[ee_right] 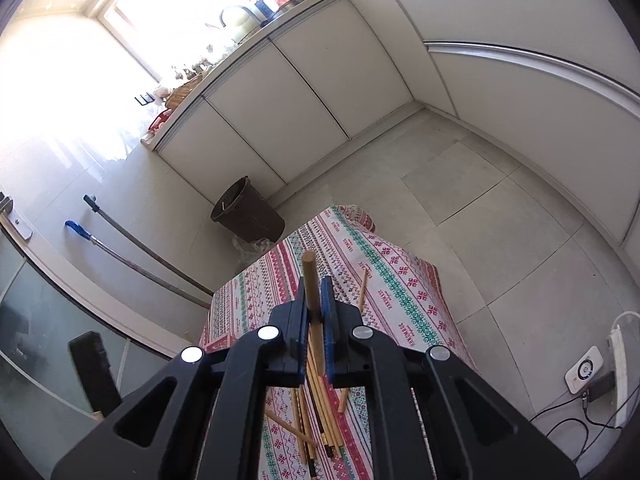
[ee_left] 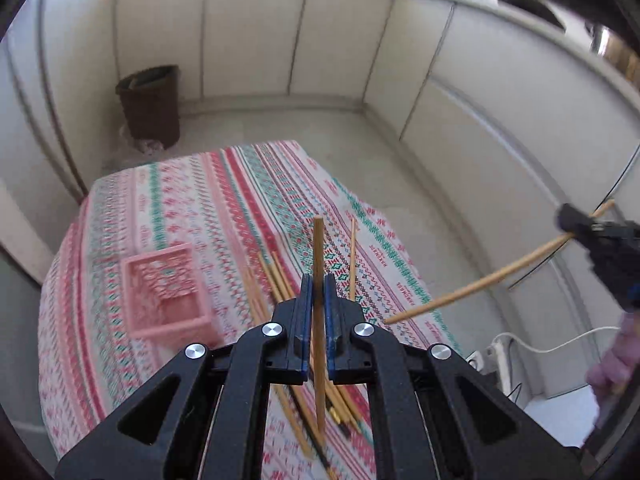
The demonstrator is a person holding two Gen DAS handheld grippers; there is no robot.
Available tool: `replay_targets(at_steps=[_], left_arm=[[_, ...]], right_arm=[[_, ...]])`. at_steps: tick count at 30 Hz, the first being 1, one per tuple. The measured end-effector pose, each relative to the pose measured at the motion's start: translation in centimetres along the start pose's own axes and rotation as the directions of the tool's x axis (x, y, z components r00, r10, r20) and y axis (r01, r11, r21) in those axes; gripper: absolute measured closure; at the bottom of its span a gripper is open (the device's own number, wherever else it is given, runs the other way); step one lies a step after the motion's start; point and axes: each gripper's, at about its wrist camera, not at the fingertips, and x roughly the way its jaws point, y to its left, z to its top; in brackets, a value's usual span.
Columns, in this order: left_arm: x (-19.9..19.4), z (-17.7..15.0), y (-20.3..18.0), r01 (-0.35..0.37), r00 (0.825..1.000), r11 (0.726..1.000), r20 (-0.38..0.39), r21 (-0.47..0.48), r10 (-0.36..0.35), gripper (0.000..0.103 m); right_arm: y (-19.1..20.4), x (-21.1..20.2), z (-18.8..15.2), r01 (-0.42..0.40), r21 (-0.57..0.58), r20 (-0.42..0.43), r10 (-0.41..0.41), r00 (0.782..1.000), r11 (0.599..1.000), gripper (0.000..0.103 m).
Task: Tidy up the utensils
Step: 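Grasp a chopstick with the left tool while the right tool holds its chopstick, then lower both held chopsticks into the pink basket and open both tools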
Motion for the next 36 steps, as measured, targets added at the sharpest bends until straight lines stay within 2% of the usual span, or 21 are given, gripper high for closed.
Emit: replay_targets(at_steps=[3,6,10,14,17,20,25,27,29,30,33,36], left_arm=[[-5.2,-0.6,1.1,0.013,0.996,0.999,0.087,-0.038,-0.009,0.098],[-9.7,0.1,2.6,0.033,0.983,0.997,0.181,-0.070,-0.020,0.098],[-15.5,2.7,3.9,0.031,0.943,0.996,0.333,-0.087,-0.001,0.098],[-18.3,4.7,5.8,0.017,0.906,0.991,0.421,-0.134,0.041,0.098],[-18.3,5.5,7.1,-0.003,0.894,0.984,0.441,-0.176,0.082,0.098],[-17.6,5.7,8.1,-0.018,0.893,0.977,0.437,-0.211,0.111,0.098],[-14.3,5.9,10.4,-0.064,0.907,0.969,0.391,-0.238,0.156,0.097],[-12.1,5.8,11.5,-0.055,0.919,0.967,0.366,-0.249,0.146,0.096],[-10.4,5.5,12.5,-0.033,0.939,0.963,0.322,-0.267,0.122,0.083],[-10.2,5.3,13.0,-0.025,0.941,0.959,0.317,-0.283,0.117,0.078],[-11.3,4.9,13.9,-0.018,0.928,0.945,0.347,-0.326,0.138,0.072],[-13.8,4.4,14.8,0.006,0.900,0.921,0.403,-0.390,0.165,0.056]], right_arm=[[2.1,-0.5,-0.4,-0.007,-0.027,0.019,0.007,1.000,1.000,0.097],[4.2,-1.0,-0.4,-0.013,-0.038,0.049,0.015,0.999,0.999,0.097],[7.7,-1.9,0.6,-0.041,-0.068,0.094,0.047,0.994,0.997,0.097],[11.1,-2.0,1.6,-0.069,-0.112,0.118,0.082,0.990,0.991,0.097],[13.4,-1.4,2.5,-0.108,-0.135,0.116,0.124,0.985,0.985,0.097],[15.0,-0.5,2.7,-0.133,-0.164,0.113,0.153,0.982,0.977,0.097],[16.3,2.4,2.3,-0.156,-0.189,0.073,0.172,0.982,0.970,0.097],[16.3,3.6,2.1,-0.153,-0.187,0.057,0.167,0.984,0.970,0.097],[16.1,4.7,2.0,-0.156,-0.180,0.037,0.165,0.986,0.971,0.097],[16.1,5.2,2.0,-0.155,-0.177,0.030,0.162,0.986,0.972,0.097],[16.1,6.2,1.8,-0.151,-0.173,0.020,0.157,0.987,0.973,0.097],[16.6,6.8,1.3,-0.146,-0.178,0.017,0.151,0.988,0.973,0.097]])
